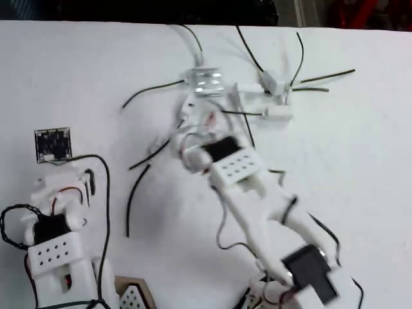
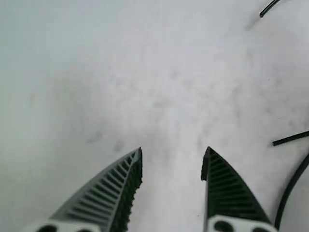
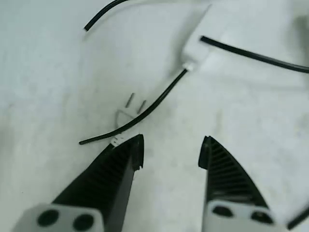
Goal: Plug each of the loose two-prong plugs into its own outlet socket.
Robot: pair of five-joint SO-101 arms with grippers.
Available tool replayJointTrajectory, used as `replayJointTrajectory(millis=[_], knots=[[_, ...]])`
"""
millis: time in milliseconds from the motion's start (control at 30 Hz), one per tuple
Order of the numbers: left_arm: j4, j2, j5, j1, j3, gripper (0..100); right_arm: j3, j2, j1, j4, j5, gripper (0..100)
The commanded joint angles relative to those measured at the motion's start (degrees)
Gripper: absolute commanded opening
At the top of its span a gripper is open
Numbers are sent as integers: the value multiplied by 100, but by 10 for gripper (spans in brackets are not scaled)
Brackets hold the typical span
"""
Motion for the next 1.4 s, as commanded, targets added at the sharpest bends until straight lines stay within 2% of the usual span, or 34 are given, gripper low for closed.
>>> replayJointTrajectory(millis=[0, 167, 267, 467, 600, 1100, 1367], knots=[[-141, -119, 97, -92, -62, 208, -888, 629, -505, -136, -53, 183], [-141, -119, 88, -92, -62, 208, -1960, 1789, -910, -171, 0, 183], [-141, -119, 88, -84, -62, 208, -2585, 2492, -936, -171, 352, 180], [-132, -119, 79, -75, -62, 208, -3719, 3705, -884, -145, 967, 57], [-132, -119, 79, -75, -62, 208, -3938, 4163, -796, -4, 1389, 39], [-132, -119, 79, -66, -44, 208, -3912, 3266, 444, 3442, 1486, 37], [-132, -119, 79, -66, -35, 208, -3912, 3134, 541, 4919, 1486, 19]])
